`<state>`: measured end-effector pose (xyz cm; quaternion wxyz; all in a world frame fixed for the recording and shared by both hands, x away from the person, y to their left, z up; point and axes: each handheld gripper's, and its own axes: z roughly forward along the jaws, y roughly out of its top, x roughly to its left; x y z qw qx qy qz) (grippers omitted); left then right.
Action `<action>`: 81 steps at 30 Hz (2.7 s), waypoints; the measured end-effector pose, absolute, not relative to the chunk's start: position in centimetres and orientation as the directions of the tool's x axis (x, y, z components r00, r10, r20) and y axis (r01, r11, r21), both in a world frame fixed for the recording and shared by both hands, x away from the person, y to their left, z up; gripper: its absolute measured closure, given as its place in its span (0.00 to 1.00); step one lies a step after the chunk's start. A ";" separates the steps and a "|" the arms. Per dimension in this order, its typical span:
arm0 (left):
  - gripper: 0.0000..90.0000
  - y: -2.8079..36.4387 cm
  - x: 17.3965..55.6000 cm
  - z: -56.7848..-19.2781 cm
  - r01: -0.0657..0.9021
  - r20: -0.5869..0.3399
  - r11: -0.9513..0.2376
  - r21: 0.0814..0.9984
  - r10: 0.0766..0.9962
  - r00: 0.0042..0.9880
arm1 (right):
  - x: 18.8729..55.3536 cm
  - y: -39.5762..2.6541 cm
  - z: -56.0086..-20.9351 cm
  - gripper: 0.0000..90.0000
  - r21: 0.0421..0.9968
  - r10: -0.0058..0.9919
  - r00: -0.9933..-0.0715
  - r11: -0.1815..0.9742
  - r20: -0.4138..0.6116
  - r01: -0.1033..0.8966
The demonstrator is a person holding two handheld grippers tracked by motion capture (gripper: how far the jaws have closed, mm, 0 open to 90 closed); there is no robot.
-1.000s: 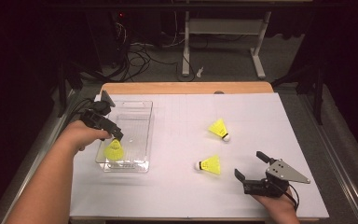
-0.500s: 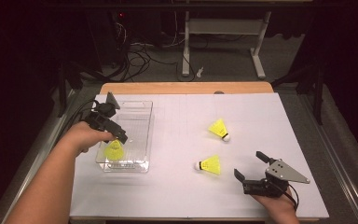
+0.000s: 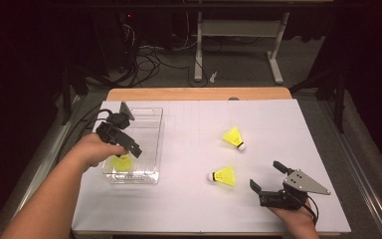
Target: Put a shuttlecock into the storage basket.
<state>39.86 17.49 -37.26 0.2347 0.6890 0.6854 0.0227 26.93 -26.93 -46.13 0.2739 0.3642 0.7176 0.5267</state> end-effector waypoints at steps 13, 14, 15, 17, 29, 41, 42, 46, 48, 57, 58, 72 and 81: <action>0.01 16.1 39.1 -38.2 0.938 -0.307 0.007 0.346 0.946 0.106 | 27.0 -27.2 -46.3 0.00 0.952 0.815 -0.580 0.184 -0.010 0.243; 0.01 16.0 39.0 -38.3 0.938 -0.309 0.006 0.348 0.945 0.109 | 26.9 -27.2 -46.3 0.00 0.953 0.814 -0.581 0.187 -0.013 0.240; 0.01 15.9 38.9 -38.3 0.937 -0.312 0.005 0.348 0.943 0.111 | 26.9 -27.1 -46.3 0.00 0.952 0.814 -0.581 0.187 -0.013 0.240; 0.01 15.7 38.5 -38.5 0.937 -0.309 -0.015 0.348 0.942 0.129 | 26.9 -27.0 -46.3 0.00 0.952 0.811 -0.585 0.194 -0.019 0.238; 0.01 14.8 37.1 -38.6 0.937 -0.332 -0.058 0.345 0.926 0.180 | 26.8 -27.0 -46.3 0.00 0.952 0.812 -0.584 0.193 -0.018 0.239; 0.01 11.6 36.3 -37.9 0.917 -0.333 -0.123 0.379 0.907 0.259 | 26.7 -27.1 -46.2 0.00 0.953 0.814 -0.580 0.188 -0.016 0.238; 0.01 11.5 36.3 -37.9 0.917 -0.335 -0.121 0.380 0.906 0.258 | 26.7 -27.1 -46.2 0.00 0.953 0.815 -0.580 0.186 -0.015 0.237; 0.01 10.6 36.0 -37.5 0.913 -0.335 -0.140 0.383 0.900 0.279 | 26.6 -27.2 -46.2 0.00 0.954 0.815 -0.579 0.183 -0.011 0.239; 0.01 10.1 35.9 -37.4 0.912 -0.337 -0.148 0.382 0.897 0.286 | 26.6 -27.2 -46.2 0.00 0.954 0.814 -0.580 0.184 -0.012 0.238; 0.01 7.6 35.1 -36.7 0.894 -0.342 -0.197 0.402 0.874 0.346 | 26.6 -27.1 -46.2 0.00 0.954 0.812 -0.583 0.184 -0.011 0.238; 0.01 7.3 35.0 -36.7 0.896 -0.346 -0.190 0.402 0.874 0.341 | 26.6 -27.0 -46.2 0.00 0.954 0.813 -0.583 0.183 -0.010 0.239; 0.01 6.2 34.7 -36.9 0.887 -0.340 -0.230 0.400 0.862 0.376 | 26.7 -26.5 -46.3 0.00 0.948 0.802 -0.598 0.199 -0.012 0.248; 0.01 6.2 34.7 -36.9 0.888 -0.342 -0.233 0.397 0.860 0.379 | 26.9 -25.0 -45.0 0.00 0.941 0.787 -0.616 0.236 -0.039 0.243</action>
